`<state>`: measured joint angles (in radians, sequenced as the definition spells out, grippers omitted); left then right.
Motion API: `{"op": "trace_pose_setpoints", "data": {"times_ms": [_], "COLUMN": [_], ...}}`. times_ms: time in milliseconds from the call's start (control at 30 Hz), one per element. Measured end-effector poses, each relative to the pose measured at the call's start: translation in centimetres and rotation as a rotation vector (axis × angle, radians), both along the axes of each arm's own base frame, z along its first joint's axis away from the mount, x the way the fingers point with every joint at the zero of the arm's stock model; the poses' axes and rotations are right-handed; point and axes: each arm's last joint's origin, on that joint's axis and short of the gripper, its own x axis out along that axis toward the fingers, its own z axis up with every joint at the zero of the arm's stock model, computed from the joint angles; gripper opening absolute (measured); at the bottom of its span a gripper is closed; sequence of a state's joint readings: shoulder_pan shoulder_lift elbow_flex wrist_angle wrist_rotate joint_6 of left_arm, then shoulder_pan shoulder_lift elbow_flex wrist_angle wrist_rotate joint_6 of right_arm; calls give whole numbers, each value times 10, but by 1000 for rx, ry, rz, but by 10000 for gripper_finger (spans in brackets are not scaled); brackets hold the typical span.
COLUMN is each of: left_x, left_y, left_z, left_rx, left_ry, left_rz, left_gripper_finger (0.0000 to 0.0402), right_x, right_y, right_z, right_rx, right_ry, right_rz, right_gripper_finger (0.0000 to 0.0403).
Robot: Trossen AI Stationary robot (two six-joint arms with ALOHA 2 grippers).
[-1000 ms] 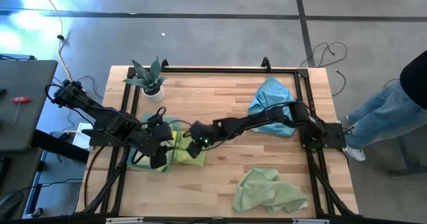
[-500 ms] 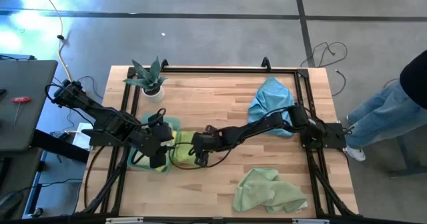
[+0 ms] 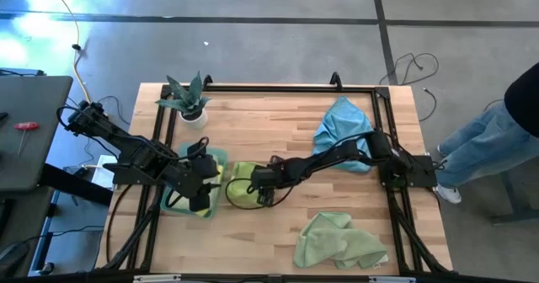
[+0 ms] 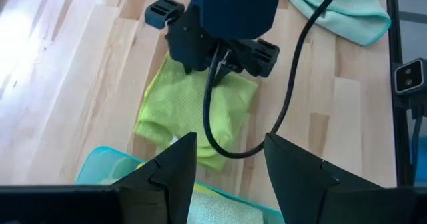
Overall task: Fold microfiber towels
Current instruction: Put the light green microfiber towel into the green bin
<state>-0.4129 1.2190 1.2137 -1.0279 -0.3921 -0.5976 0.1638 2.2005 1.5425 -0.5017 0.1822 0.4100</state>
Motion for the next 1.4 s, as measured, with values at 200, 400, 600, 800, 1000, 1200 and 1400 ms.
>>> {"op": "trace_pose_setpoints", "data": {"times_ms": [200,400,600,800,1000,1200,1400], "left_x": [1,7,20,41,79,121,145], "left_y": [2,1,8,15,21,30,32], "left_z": [1,6,9,-7,-45,-99,-136], "left_rx": [52,69,-10,-84,-181,-302,-433], "left_ry": [-35,-131,-228,-202,-67,70,91], "left_rz": [37,81,201,350,385,403,528], "left_gripper_finger": [165,165,165,165,165,165,165], "right_x": [-16,-41,-80,-127,-155,-162,-170], "right_y": [-4,-7,-10,-15,-13,-14,-15], "right_z": [7,48,104,96,63,37,23], "right_rx": [-77,-163,-208,71,364,495,554], "right_ry": [135,204,110,-55,-217,-264,-267], "right_rz": [27,44,10,-189,-351,-448,-532], "right_gripper_finger": [220,220,220,220,220,220,220]}}
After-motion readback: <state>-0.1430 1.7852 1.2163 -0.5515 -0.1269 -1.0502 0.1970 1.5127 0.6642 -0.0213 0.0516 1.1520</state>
